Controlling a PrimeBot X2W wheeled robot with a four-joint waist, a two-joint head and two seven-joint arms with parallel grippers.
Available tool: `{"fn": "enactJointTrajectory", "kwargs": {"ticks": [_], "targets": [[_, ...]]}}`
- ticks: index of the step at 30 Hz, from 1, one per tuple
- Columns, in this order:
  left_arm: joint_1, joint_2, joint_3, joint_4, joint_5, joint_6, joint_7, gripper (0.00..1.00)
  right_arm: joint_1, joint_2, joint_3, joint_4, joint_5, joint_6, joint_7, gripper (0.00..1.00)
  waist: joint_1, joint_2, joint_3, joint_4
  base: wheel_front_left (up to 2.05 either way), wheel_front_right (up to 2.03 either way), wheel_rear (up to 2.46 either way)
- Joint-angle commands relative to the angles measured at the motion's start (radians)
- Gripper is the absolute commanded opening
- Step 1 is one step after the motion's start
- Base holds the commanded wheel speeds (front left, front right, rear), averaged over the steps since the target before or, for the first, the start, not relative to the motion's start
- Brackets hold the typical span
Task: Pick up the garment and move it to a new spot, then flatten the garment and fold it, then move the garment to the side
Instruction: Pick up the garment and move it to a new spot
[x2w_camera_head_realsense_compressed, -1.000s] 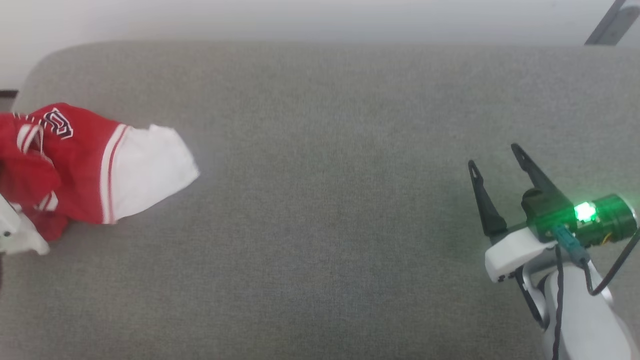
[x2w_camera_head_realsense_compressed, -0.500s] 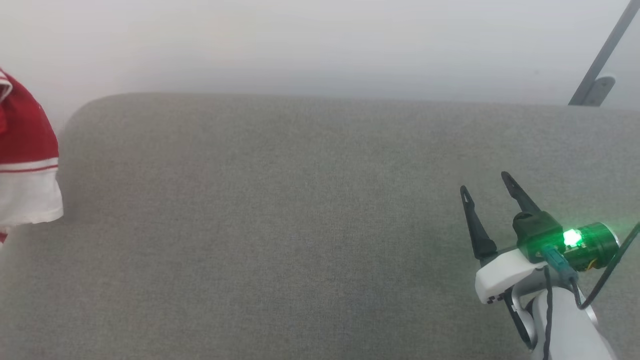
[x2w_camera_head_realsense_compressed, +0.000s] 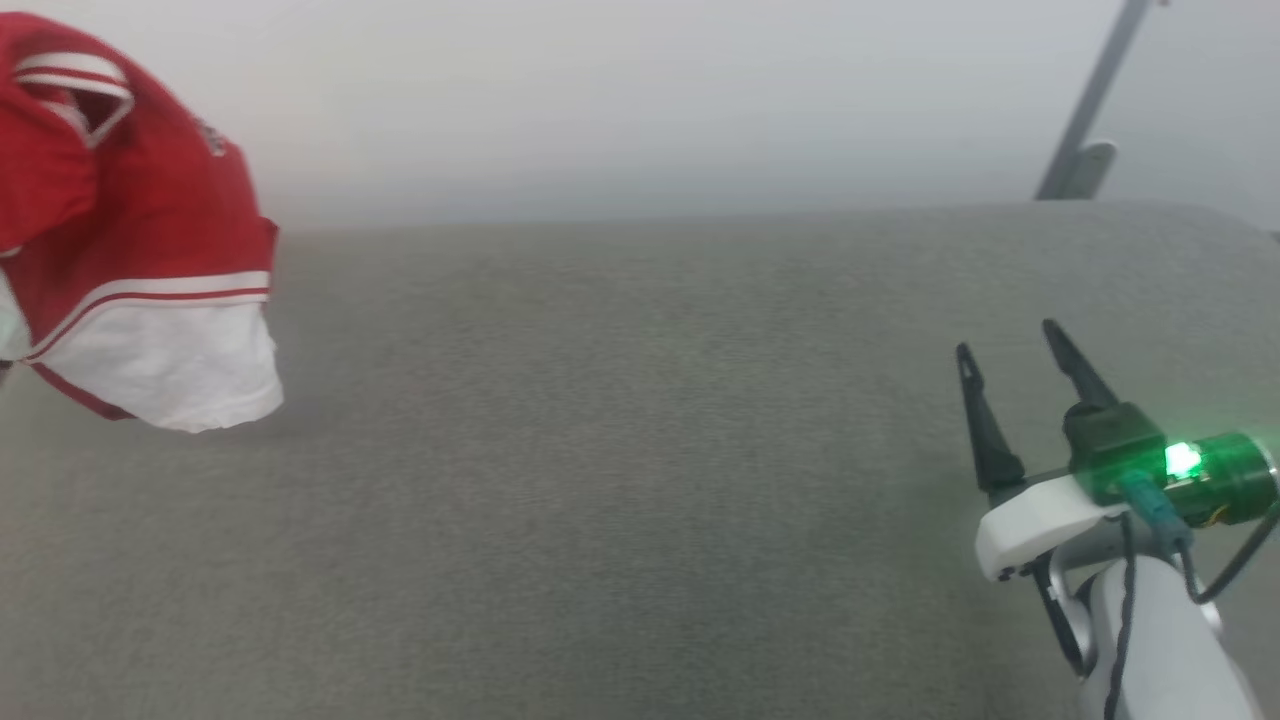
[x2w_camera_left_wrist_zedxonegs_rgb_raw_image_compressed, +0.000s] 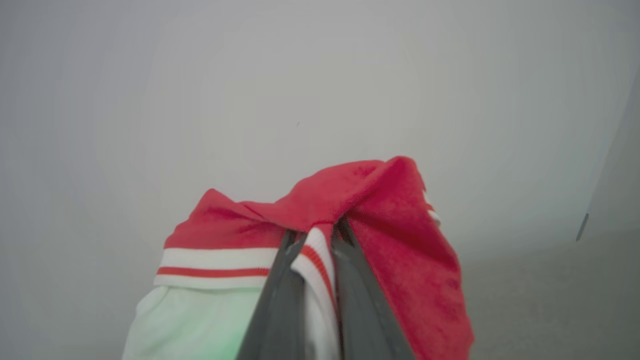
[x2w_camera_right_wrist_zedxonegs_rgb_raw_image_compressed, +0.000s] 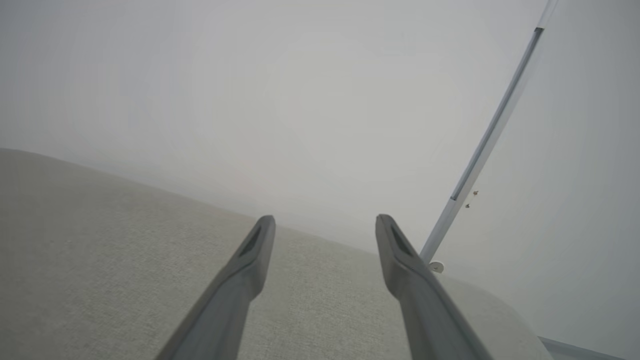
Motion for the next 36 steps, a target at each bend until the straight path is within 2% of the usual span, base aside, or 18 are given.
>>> {"fn": "enactJointTrajectory", "kwargs": {"ticks": [1, 10, 19, 28, 36], "targets": [[0.011, 0.004, 0.005, -0.035, -0.007, 0.016, 0.009, 0.0, -0.007, -0.001, -0.013, -0.009, -0.005, -0.001, -0.006, 1.0, 0.0, 0.0, 0.01, -0.04, 0.0, 0.0, 0.0], [-0.032, -0.018, -0.031, -0.246, -0.002, 0.071, 0.091, 0.0, -0.034, 0.005, -0.07, -0.021, -0.027, -0.001, -0.006, 1.0, 0.0, 0.0, 0.054, -0.164, 0.0, 0.0, 0.0], [-0.146, -0.121, -0.151, -0.348, 0.029, 0.081, 0.182, 0.0, -0.04, 0.022, -0.124, -0.032, -0.029, -0.001, -0.006, 1.0, 0.0, 0.0, 0.119, -0.244, 0.0, 0.0, 0.0], [-0.114, -0.24, -0.297, -0.295, 0.031, 0.084, 0.246, 0.0, -0.023, 0.031, -0.136, -0.031, -0.009, -0.001, -0.006, 1.0, 0.0, 0.0, 0.158, -0.258, 0.0, 0.0, 0.0], [-0.003, -0.303, -0.395, -0.12, -0.013, 0.081, 0.287, 0.0, -0.013, 0.031, -0.096, -0.006, 0.036, -0.001, -0.006, 1.0, 0.0, 0.0, 0.173, -0.257, 0.0, 0.0, 0.0]]}}
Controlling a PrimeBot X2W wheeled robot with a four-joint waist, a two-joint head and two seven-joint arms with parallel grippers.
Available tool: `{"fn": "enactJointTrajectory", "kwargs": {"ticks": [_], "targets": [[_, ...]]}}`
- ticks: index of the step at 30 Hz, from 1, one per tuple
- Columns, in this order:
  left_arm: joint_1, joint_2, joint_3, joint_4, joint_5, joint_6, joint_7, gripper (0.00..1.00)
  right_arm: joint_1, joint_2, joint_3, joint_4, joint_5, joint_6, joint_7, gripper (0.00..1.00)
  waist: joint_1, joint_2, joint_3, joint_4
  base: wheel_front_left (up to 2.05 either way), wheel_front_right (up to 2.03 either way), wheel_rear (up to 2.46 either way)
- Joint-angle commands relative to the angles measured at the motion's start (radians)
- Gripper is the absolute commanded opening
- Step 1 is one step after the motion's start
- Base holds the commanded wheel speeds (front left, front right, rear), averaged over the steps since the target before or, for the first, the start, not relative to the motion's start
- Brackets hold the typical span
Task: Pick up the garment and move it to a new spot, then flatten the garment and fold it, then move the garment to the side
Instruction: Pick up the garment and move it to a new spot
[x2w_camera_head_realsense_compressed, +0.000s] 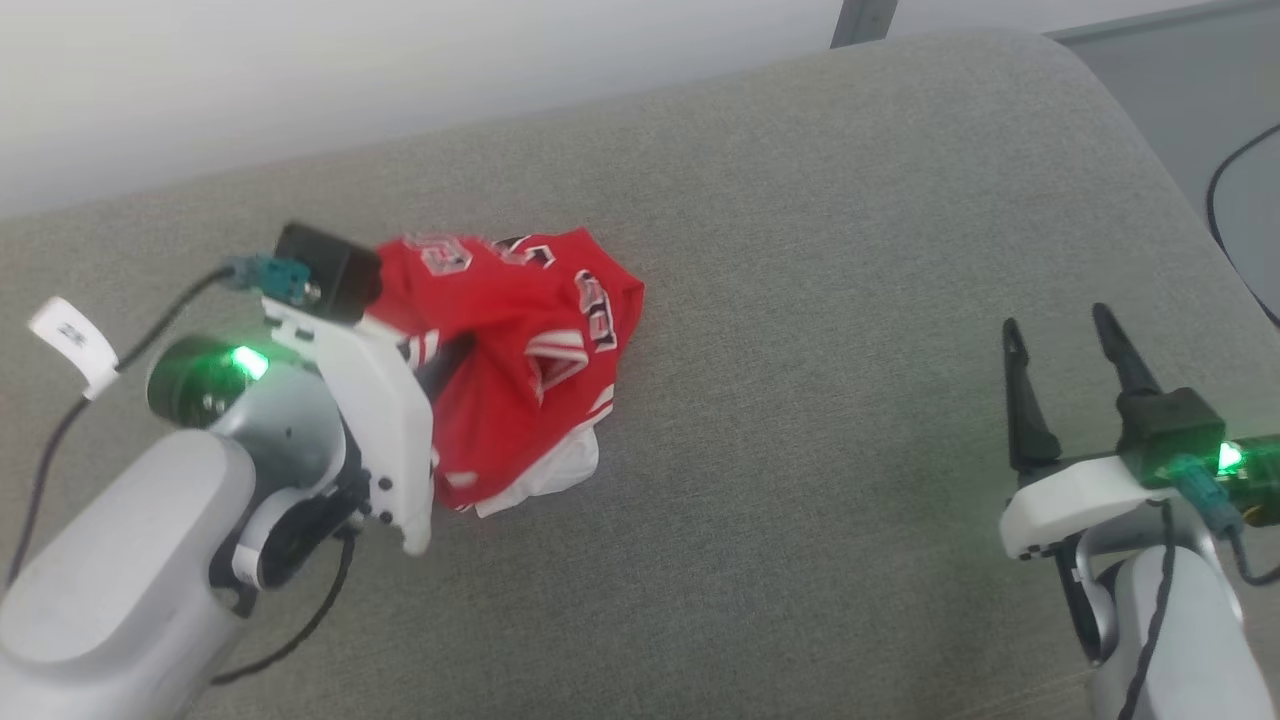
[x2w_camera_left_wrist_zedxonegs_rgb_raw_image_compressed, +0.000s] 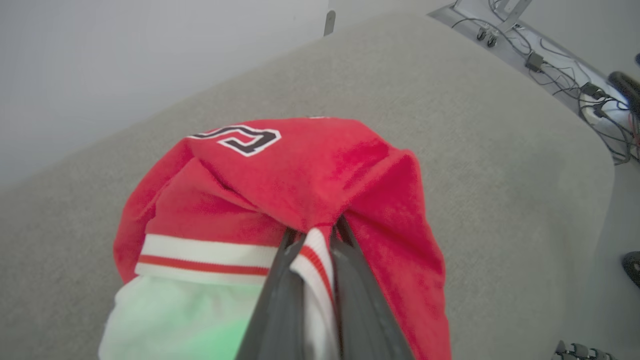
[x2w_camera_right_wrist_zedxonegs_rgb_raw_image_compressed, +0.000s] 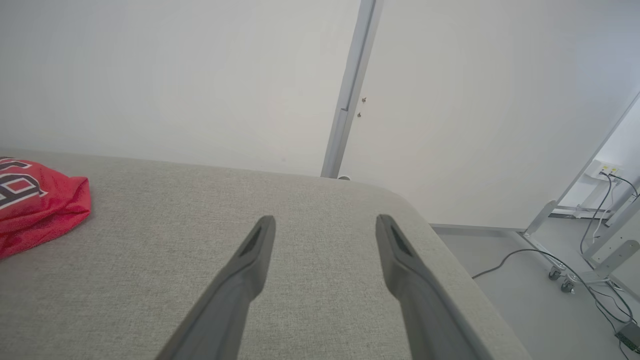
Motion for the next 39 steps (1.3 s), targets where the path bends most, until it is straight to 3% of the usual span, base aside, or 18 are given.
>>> {"fn": "enactJointTrajectory", "kwargs": {"ticks": [1, 10, 11, 15, 16, 17, 18, 22, 29, 39], "targets": [[0.021, -0.008, -0.007, 0.047, -0.017, -0.01, -0.001, 0.0, 0.005, 0.003, 0.013, 0.007, 0.006, -0.001, -0.006, 1.0, 0.0, 0.0, 0.003, 0.0, 0.0, 0.0, 0.0], [0.063, -0.068, -0.05, 0.351, -0.056, -0.087, -0.012, 0.0, 0.001, 0.002, 0.05, 0.026, 0.016, -0.001, -0.006, 1.0, 0.0, 0.0, -0.002, 0.001, 0.0, 0.0, 0.0], [0.062, -0.075, -0.057, 0.382, -0.055, -0.095, -0.013, 0.05, 0.002, 0.002, 0.053, 0.027, 0.016, -0.001, -0.006, 1.0, 0.0, 0.0, -0.003, 0.002, 0.0, 0.0, 0.0], [0.05, -0.109, -0.082, 0.491, -0.054, -0.139, -0.021, 0.49, -0.003, 0.003, 0.063, 0.031, 0.014, -0.001, -0.006, 1.0, 0.0, 0.0, -0.012, 0.011, 0.0, 0.0, 0.0], [0.044, -0.116, -0.088, 0.515, -0.052, -0.151, -0.022, 0.77, -0.005, 0.003, 0.064, 0.032, 0.011, -0.001, -0.006, 1.0, 0.0, 0.0, -0.015, 0.015, 0.0, 0.0, 0.0], [0.044, -0.116, -0.088, 0.515, -0.052, -0.151, -0.022, 0.77, -0.005, 0.003, 0.064, 0.032, 0.011, -0.001, -0.006, 1.0, 0.0, 0.0, -0.015, 0.015, 0.0, 0.0, 0.0], [0.041, -0.123, -0.092, 0.539, -0.052, -0.16, -0.025, 1.0, -0.007, 0.003, 0.065, 0.034, 0.008, -0.001, -0.006, 1.0, 0.0, 0.0, -0.019, 0.019, 0.0, 0.0, 0.0], [0.008, -0.139, -0.085, 0.585, -0.067, -0.195, -0.046, 1.0, -0.014, 0.003, 0.066, 0.039, -0.004, -0.001, -0.006, 1.0, 0.0, 0.0, -0.038, 0.037, 0.0, 0.0, 0.0], [-0.019, -0.096, -0.062, 0.539, -0.045, -0.225, -0.145, 1.0, 0.003, 0.003, 0.046, 0.039, -0.021, -0.001, -0.006, 1.0, 0.0, 0.0, -0.083, 0.081, 0.0, 0.0, 0.0], [0.131, 0.013, 0.062, 0.38, -0.06, -0.184, -0.408, 1.0, 0.048, 0.002, 0.026, 0.046, -0.034, -0.001, -0.006, 1.0, 0.0, 0.0, -0.156, 0.16, 0.0, 0.0, 0.0]]}}
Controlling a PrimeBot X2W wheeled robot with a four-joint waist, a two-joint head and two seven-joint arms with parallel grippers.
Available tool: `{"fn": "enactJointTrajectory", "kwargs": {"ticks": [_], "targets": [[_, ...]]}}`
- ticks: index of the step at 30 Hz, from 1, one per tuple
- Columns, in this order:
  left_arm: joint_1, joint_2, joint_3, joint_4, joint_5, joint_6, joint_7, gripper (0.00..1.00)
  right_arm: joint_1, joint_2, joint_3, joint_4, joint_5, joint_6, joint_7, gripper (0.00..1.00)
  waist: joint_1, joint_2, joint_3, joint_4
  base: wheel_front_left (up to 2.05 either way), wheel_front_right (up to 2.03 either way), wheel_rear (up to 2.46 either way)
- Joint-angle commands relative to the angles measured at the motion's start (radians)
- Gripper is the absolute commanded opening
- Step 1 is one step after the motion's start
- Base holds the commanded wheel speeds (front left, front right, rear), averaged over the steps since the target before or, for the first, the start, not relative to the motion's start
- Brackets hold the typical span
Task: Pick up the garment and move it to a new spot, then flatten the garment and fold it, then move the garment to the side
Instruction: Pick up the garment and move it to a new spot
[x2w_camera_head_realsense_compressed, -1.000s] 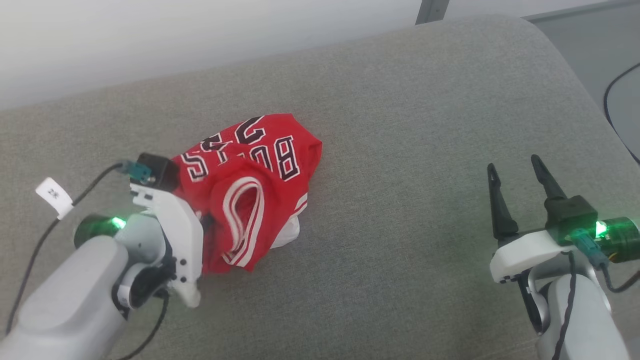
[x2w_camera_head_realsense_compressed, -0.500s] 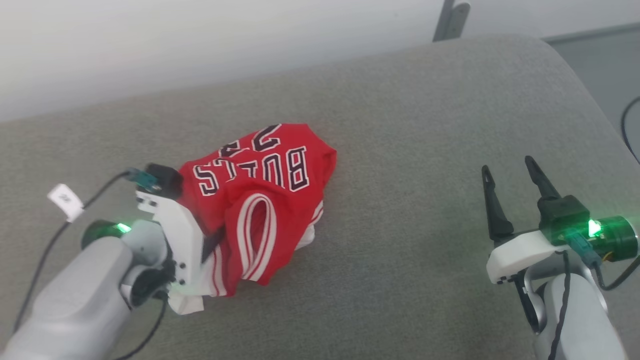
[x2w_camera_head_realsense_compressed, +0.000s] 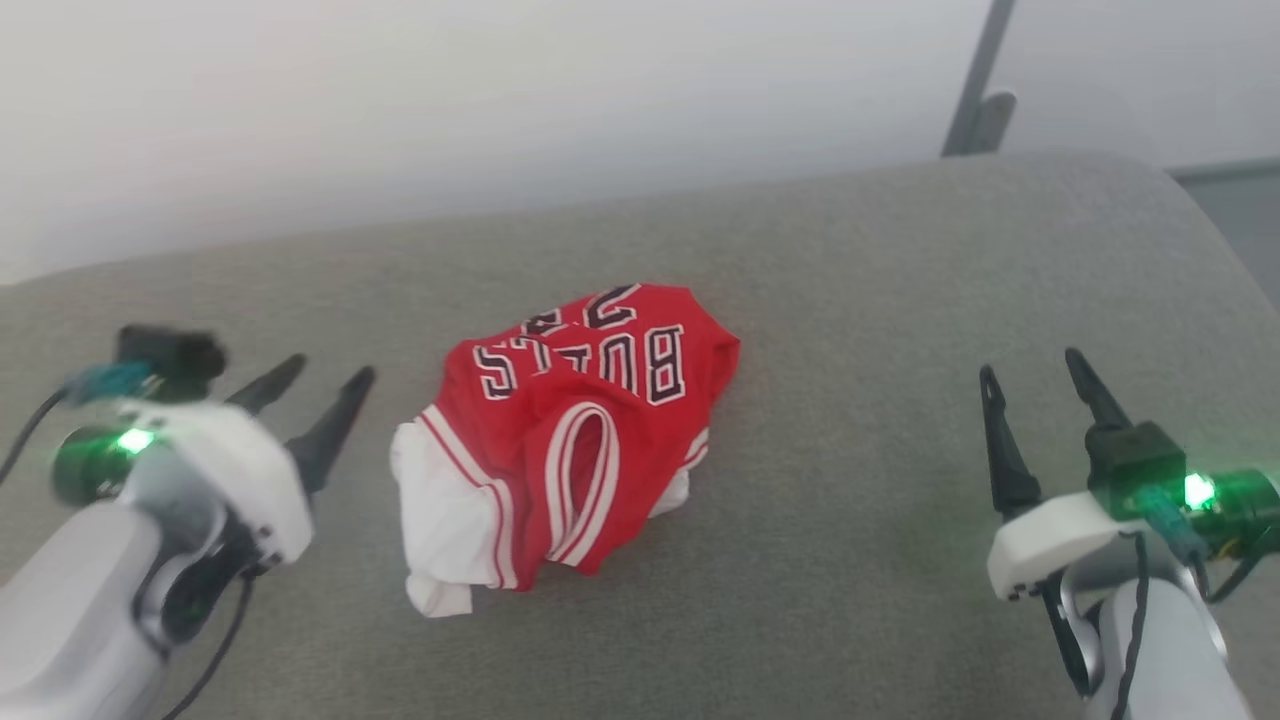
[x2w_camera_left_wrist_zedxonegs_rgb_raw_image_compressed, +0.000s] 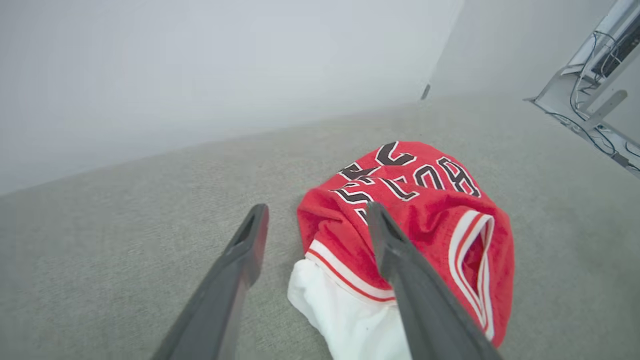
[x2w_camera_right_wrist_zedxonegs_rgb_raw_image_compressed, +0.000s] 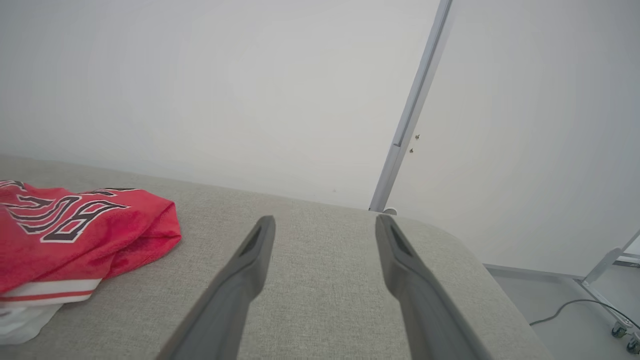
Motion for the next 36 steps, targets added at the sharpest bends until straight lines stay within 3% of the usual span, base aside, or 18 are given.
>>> {"fn": "enactJointTrajectory", "kwargs": {"ticks": [1, 10, 18, 21, 27, 36], "targets": [[0.032, 0.01, 0.018, -0.007, -0.013, 0.011, -0.028, 1.0, 0.014, 0.002, -0.004, 0.003, -0.003, -0.001, -0.006, 1.0, 0.0, -0.0001, -0.022, 0.022, 0.0, 0.0, 0.0], [0.232, 0.088, 0.129, -0.087, -0.034, 0.068, -0.25, 1.0, 0.06, 0.002, -0.03, 0.004, -0.012, -0.001, -0.006, 1.0, 0.0, -0.0001, -0.067, 0.079, 0.0, 0.0, 0.0], [0.433, 0.098, 0.269, -0.162, -0.008, 0.111, -0.323, 1.0, 0.096, 0.002, -0.046, -0.006, -0.002, -0.001, -0.006, 1.0, 0.0, -0.0001, -0.09, 0.11, 0.0, 0.0, 0.0], [0.47, 0.081, 0.334, -0.195, 0.014, 0.103, -0.325, 1.0, 0.104, 0.002, -0.045, -0.007, 0.001, -0.001, -0.006, 1.0, 0.0, -0.0001, -0.092, 0.115, 0.0, 0.0, 0.0], [0.601, -0.021, 0.518, -0.236, 0.119, 0.043, -0.324, 1.0, 0.113, 0.002, -0.039, -0.022, 0.008, -0.001, -0.006, 1.0, 0.0, -0.0001, -0.096, 0.127, 0.0, 0.0, 0.0], [0.657, -0.127, 0.644, -0.228, 0.23, -0.042, -0.324, 1.0, 0.124, 0.002, -0.02, -0.055, 0.017, -0.001, -0.006, 1.0, 0.0, -0.0001, -0.101, 0.132, 0.0, 0.0, 0.0]]}}
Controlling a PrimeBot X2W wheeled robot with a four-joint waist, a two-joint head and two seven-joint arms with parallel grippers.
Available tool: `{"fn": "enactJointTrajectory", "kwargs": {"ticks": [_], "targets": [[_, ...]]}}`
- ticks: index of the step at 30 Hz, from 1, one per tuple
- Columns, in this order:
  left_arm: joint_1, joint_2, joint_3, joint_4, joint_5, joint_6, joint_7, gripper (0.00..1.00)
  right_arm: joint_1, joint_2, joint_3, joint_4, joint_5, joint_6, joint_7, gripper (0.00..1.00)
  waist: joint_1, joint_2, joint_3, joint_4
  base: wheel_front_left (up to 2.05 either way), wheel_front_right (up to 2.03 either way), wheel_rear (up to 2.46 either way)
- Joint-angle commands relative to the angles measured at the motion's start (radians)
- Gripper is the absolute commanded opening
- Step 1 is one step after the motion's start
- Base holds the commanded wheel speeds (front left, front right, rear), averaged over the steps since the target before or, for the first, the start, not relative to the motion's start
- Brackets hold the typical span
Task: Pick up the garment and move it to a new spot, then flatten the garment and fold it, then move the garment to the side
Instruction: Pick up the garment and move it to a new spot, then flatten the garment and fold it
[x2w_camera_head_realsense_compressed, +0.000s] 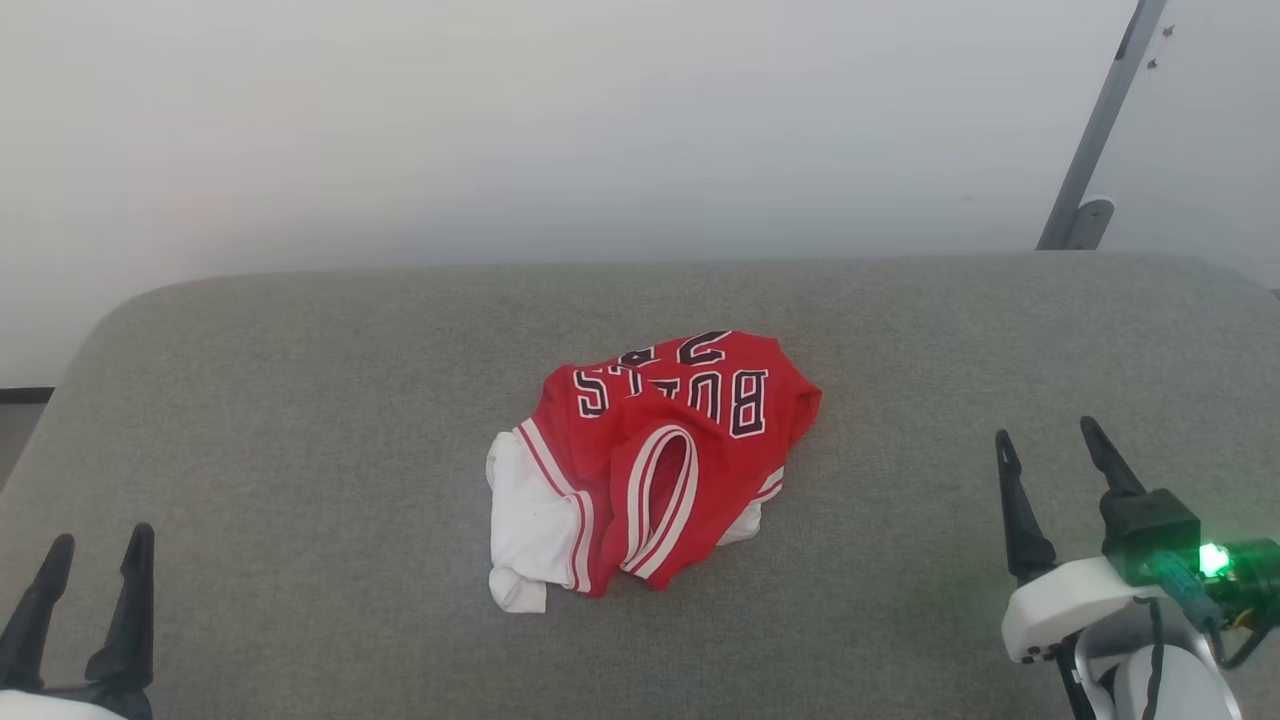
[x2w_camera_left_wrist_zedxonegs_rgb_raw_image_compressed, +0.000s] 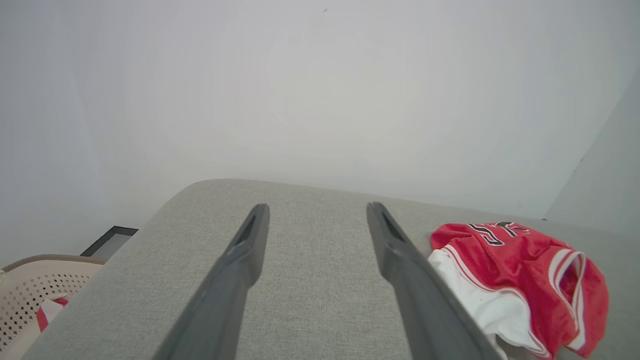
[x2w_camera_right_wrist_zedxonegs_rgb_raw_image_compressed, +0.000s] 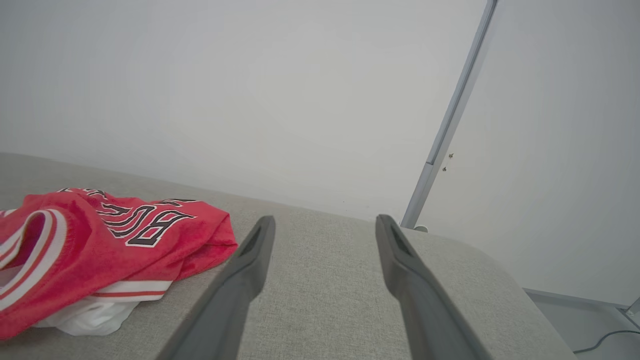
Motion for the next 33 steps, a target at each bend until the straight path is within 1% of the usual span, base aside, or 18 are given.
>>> {"fn": "enactJointTrajectory", "kwargs": {"ticks": [1, 5, 10, 20, 29, 33], "targets": [[0.014, -0.014, 0.017, 0.001, 0.022, -0.01, -0.004, 1.0, 0.006, 0.002, 0.006, -0.012, 0.007, -0.001, -0.006, 1.0, 0.0, 0.0, 0.0, -0.002, 0.0, 0.0, 0.0], [0.013, -0.042, 0.045, 0.004, 0.04, -0.022, -0.004, 1.0, 0.013, 0.002, 0.023, -0.041, 0.017, -0.001, -0.006, 1.0, 0.0, 0.0, 0.0, -0.004, 0.0, 0.0, 0.0], [0.016, -0.061, 0.061, 0.007, 0.059, -0.027, -0.004, 1.0, 0.021, 0.002, 0.041, -0.071, 0.035, -0.001, -0.006, 1.0, 0.0, 0.0, -0.003, -0.005, 0.0, 0.0, 0.0], [0.025, -0.057, 0.041, -0.014, 0.05, -0.028, -0.005, 1.0, 0.025, 0.002, 0.056, -0.081, 0.042, -0.001, -0.006, 1.0, 0.0, 0.0, -0.005, 0.0, 0.0, 0.0, 0.0], [-0.003, -0.022, -0.038, -0.02, 0.036, -0.028, -0.004, 1.0, 0.008, 0.0, 0.074, -0.07, 0.03, -0.001, -0.006, 1.0, 0.0, 0.0, 0.005, -0.022, 0.0, 0.0, 0.0], [-0.045, 0.013, -0.093, -0.03, 0.008, -0.028, 0.031, 1.0, -0.005, -0.004, 0.087, -0.07, 0.026, -0.001, -0.006, 1.0, 0.0, 0.0, 0.025, -0.051, 0.0, 0.0, 0.0]]}}
